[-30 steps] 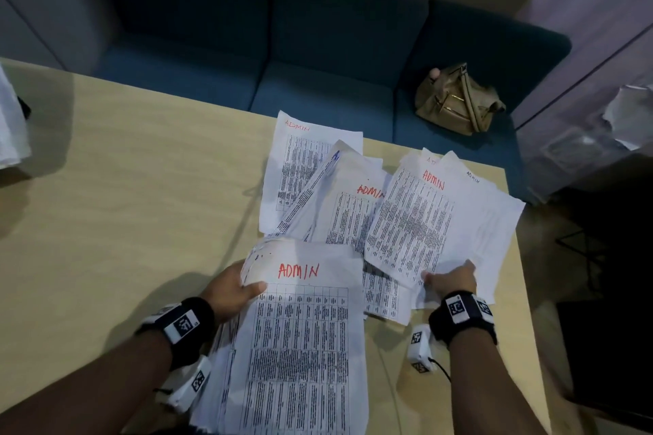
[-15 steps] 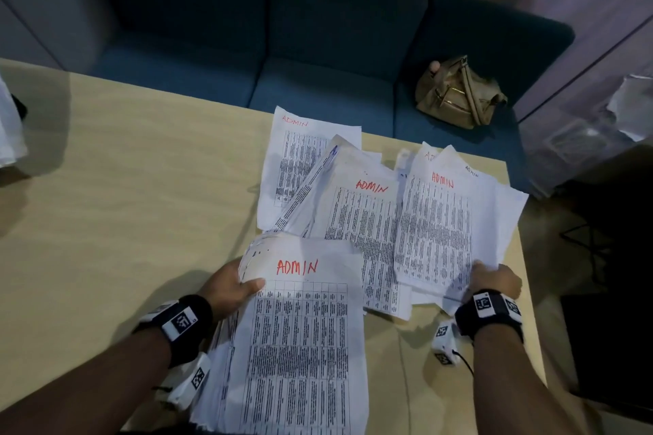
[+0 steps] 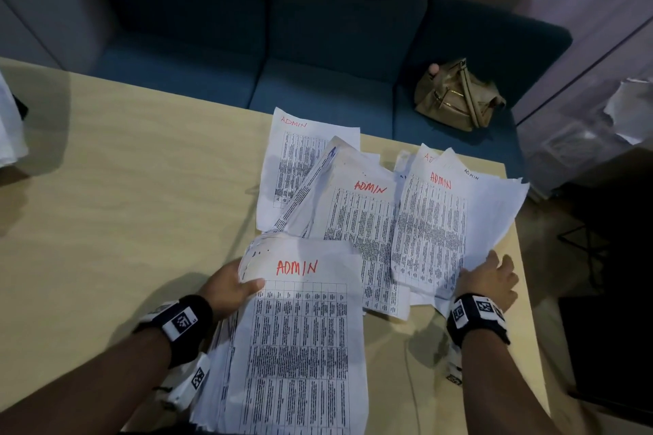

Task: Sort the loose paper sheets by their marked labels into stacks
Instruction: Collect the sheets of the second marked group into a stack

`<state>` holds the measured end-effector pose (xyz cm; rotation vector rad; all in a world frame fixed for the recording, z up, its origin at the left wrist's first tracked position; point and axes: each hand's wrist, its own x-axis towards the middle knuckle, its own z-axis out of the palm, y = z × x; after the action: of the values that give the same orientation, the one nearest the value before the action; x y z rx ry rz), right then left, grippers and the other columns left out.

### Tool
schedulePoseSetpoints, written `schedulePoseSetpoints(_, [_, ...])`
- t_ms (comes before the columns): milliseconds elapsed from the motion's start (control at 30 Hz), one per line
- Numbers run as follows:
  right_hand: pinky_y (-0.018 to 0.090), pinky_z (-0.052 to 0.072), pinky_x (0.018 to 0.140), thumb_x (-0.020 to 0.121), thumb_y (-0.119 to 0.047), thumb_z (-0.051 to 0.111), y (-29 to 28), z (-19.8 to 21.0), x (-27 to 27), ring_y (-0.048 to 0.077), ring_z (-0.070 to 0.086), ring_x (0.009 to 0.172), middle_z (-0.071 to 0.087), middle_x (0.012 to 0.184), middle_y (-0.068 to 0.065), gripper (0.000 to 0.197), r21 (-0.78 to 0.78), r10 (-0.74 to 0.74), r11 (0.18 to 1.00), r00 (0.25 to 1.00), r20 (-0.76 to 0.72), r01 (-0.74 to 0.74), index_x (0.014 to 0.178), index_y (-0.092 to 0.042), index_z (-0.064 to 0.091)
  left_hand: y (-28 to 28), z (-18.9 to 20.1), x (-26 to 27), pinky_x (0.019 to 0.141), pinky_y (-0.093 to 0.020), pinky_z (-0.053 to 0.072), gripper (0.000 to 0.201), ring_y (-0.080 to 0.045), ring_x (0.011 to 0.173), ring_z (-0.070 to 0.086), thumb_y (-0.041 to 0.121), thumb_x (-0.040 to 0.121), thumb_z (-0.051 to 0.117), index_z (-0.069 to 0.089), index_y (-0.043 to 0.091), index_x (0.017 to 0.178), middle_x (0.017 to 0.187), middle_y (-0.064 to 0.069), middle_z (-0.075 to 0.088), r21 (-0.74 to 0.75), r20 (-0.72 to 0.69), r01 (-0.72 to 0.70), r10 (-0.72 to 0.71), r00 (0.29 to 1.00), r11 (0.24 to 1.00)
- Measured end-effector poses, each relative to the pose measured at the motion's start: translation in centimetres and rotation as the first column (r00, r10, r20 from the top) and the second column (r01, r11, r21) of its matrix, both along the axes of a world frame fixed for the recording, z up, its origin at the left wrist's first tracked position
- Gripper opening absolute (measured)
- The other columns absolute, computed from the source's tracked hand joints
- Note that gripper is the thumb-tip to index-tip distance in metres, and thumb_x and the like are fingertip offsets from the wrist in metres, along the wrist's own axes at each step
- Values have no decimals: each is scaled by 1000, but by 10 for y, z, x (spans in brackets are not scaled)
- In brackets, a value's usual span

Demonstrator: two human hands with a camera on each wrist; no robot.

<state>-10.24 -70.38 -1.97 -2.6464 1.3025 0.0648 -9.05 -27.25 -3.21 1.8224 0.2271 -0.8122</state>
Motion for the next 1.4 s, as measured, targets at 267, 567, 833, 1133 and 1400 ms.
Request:
schedulePoseSetpoints(267, [49, 38, 103, 83, -9, 66, -1, -15, 8, 38, 38, 128, 37, 142, 17, 65, 144, 58, 988, 997, 43, -63, 141, -13, 36, -4, 5, 2, 99, -40, 45, 34, -22, 111, 60, 16, 91, 63, 55, 24, 123, 122, -3, 64, 27, 27, 36, -37, 999, 999])
schedulePoseSetpoints(567, [50, 29, 106, 77, -22, 76, 11, -11, 4, 37, 32, 132, 35, 144, 21, 87, 86, -28, 996, 996, 89, 21, 144, -3, 24, -3, 4, 1, 100, -42, 44, 41, -23, 113, 59, 23, 92, 62, 52, 22, 131, 127, -2, 62, 54, 2, 11, -11, 1000, 998])
schedulePoseSetpoints(833, [50, 35, 106, 84, -11, 66, 22, -10, 8, 39, 35, 135, 35, 146, 26, 86, 35, 116, 993, 993, -34, -115, 149, 1, 9, -3, 4, 2, 99, -40, 44, 41, -22, 110, 60, 21, 91, 62, 52, 20, 131, 117, 5, 62, 49, 15, 19, -20, 1000, 999])
schedulePoseSetpoints(1133, [40, 39, 103, 92, -9, 56, 6, 17, 16, 38, 46, 127, 45, 142, 22, 55, 413, -322, 883, 928, 189, 222, 143, -2, 37, -2, 3, 3, 93, -35, 44, 39, -19, 107, 60, 20, 91, 63, 53, 21, 128, 115, 6, 62, 26, 11, 11, -11, 1000, 1000])
schedulePoseSetpoints(1400, [20, 46, 79, 88, -7, 55, -3, 55, 17, 18, 58, 97, 63, 104, 12, 30, 415, -263, 907, 676, 688, -68, 117, -2, 60, 12, -2, 13, 104, -53, 42, 37, -25, 110, 63, 22, 83, 71, 61, 22, 118, 117, -4, 69, -97, -101, -249, 239, 966, 964])
